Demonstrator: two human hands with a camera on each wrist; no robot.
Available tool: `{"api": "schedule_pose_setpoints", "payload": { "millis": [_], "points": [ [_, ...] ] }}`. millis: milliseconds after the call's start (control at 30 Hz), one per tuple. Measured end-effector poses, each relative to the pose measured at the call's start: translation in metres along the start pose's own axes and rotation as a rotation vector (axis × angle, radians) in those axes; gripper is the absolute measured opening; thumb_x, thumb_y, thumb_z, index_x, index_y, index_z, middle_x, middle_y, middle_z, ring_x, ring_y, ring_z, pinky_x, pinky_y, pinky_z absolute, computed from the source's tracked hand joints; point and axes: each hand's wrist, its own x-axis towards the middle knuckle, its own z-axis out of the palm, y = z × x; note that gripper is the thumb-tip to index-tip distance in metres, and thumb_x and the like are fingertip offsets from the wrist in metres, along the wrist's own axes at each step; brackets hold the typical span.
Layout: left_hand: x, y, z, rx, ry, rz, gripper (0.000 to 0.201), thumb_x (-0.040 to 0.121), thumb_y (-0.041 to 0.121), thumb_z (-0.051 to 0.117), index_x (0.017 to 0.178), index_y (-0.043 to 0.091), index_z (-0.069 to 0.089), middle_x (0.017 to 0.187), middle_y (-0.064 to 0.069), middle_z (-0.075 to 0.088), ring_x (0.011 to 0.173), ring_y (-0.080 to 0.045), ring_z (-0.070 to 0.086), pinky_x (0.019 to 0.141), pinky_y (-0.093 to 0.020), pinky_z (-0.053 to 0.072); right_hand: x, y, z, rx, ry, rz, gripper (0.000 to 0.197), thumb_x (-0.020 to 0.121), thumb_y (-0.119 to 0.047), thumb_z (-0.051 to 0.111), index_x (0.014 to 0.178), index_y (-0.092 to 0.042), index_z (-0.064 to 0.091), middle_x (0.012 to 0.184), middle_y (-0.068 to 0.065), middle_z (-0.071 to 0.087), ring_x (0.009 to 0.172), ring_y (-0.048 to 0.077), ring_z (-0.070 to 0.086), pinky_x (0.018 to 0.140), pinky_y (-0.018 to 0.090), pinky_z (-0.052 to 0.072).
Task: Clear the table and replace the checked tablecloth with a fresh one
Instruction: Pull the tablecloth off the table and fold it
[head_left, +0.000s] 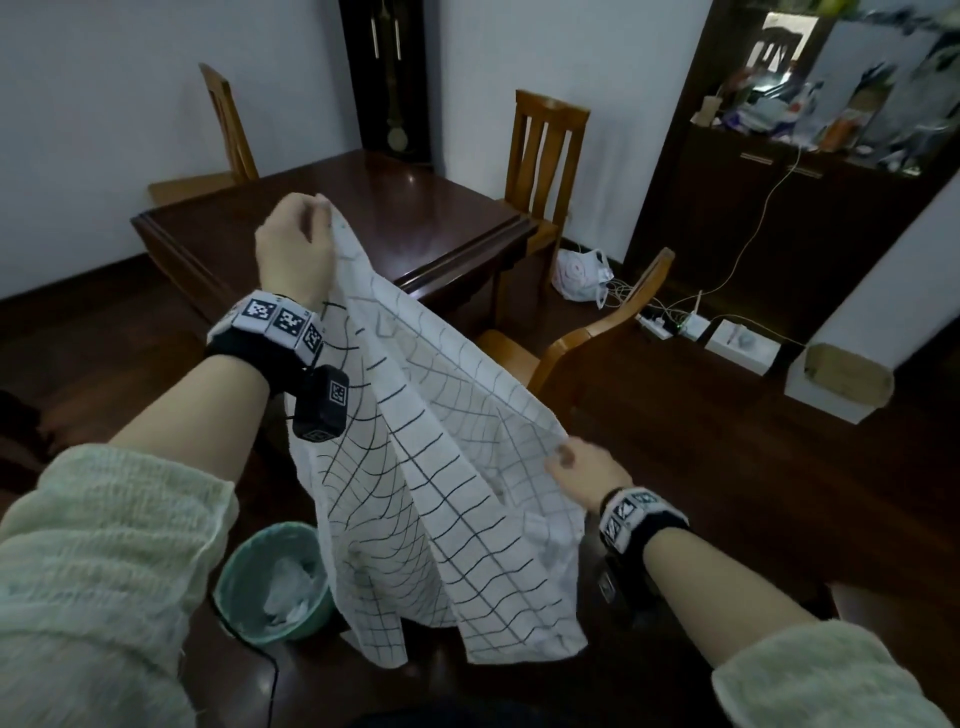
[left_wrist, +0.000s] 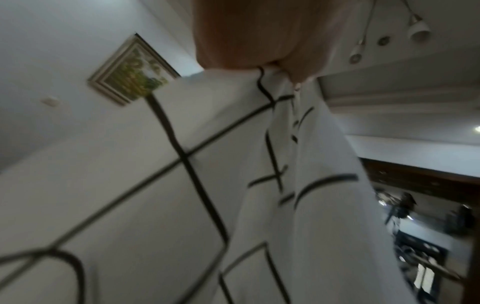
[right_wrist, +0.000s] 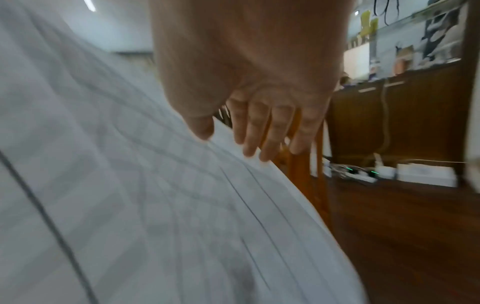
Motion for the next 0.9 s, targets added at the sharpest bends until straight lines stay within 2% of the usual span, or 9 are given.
{"api": "schedule_pose_setpoints", "payload": {
  "millis": [100,233,367,433,500,567,700,800,900],
  "points": [
    [-0.01,0.017,0.008,-0.027,-0.187,0.168,0.028,0.098,0.028,0.048,0.093,0.005,0.063,0.077,0.002,0.057,0.064,-0.008,0.049,0.065,-0.017,0.038,0.008,-0.064,-0.038,0.278,0.312,-0.317,0.04,0.091,-0.054,0.052,0.119,-0.026,0.059,0.12,-0.006,0.056,0.113,0.013,0.051,0.096,0.035,0.044],
    [-0.023,0.037,0.012,0.013,-0.245,0.321,0.026,0.098,0.031,0.047,0.095,0.01,0.062,0.063,0.005,0.052,0.054,-0.012,0.047,0.057,-0.023,0.037,0.005,-0.131,-0.071,0.313,0.434,-0.615,0.032,0.09,-0.047,0.055,0.112,-0.026,0.064,0.128,-0.003,0.053,0.125,0.015,0.042,0.106,0.037,0.033],
    [-0.023,0.05,0.004,-0.07,-0.192,0.358,0.025,0.099,0.029,0.046,0.093,0.009,0.06,0.057,0.009,0.045,0.05,-0.006,0.044,0.053,-0.017,0.033,0.013,-0.148,-0.082,0.467,0.215,-0.527,0.056,0.085,-0.041,0.065,0.131,-0.02,0.041,0.132,0.004,0.051,0.122,0.02,0.05,0.102,0.042,0.043],
    [-0.02,0.051,-0.003,-0.043,-0.15,0.351,0.025,0.099,0.029,0.046,0.093,0.009,0.061,0.057,0.01,0.045,0.05,-0.01,0.043,0.052,-0.015,0.031,0.014,-0.141,-0.081,0.561,0.098,-0.483,0.062,0.083,-0.035,0.071,0.132,-0.021,0.036,0.114,0.003,0.062,0.106,0.018,0.061,0.093,0.038,0.05],
    [-0.018,0.051,-0.009,0.009,-0.113,0.35,0.026,0.099,0.028,0.046,0.094,0.008,0.062,0.062,0.008,0.049,0.053,-0.009,0.042,0.055,-0.017,0.031,0.013,-0.135,-0.077,0.463,0.207,-0.512,0.037,0.085,-0.029,0.069,0.118,-0.023,0.051,0.084,-0.005,0.065,0.082,0.013,0.064,0.079,0.034,0.052],
    [-0.017,0.05,-0.011,0.063,-0.084,0.337,0.027,0.099,0.029,0.045,0.096,0.008,0.062,0.068,0.005,0.055,0.058,-0.011,0.048,0.059,-0.02,0.034,0.008,-0.133,-0.072,0.428,0.351,-0.567,0.011,0.09,-0.026,0.063,0.1,-0.026,0.059,0.073,-0.009,0.06,0.07,0.007,0.057,0.068,0.029,0.047],
    [-0.013,0.051,-0.01,0.136,-0.052,0.299,0.031,0.099,0.033,0.042,0.099,0.009,0.061,0.079,-0.005,0.066,0.072,-0.024,0.062,0.064,-0.03,0.043,-0.007,-0.136,-0.054,0.468,0.491,-0.727,0.027,0.093,-0.017,0.056,0.117,-0.027,0.048,0.073,-0.008,0.057,0.063,0.005,0.054,0.061,0.024,0.047],
    [-0.013,0.052,-0.008,0.155,-0.049,0.291,0.031,0.099,0.034,0.041,0.1,0.009,0.06,0.082,-0.006,0.067,0.077,-0.028,0.063,0.065,-0.032,0.044,-0.013,-0.141,-0.032,0.191,0.591,-0.912,0.024,0.093,-0.014,0.052,0.113,-0.022,0.062,0.083,-0.004,0.065,0.06,0.016,0.059,0.055,0.033,0.051],
    [-0.016,0.054,-0.006,0.145,-0.063,0.281,0.031,0.099,0.035,0.041,0.099,0.01,0.059,0.081,-0.006,0.067,0.076,-0.031,0.063,0.066,-0.038,0.048,-0.018,-0.15,-0.022,0.005,0.571,-0.839,0.029,0.092,-0.015,0.049,0.11,-0.019,0.071,0.102,-0.003,0.069,0.081,0.021,0.066,0.068,0.036,0.053]
  ]
}}
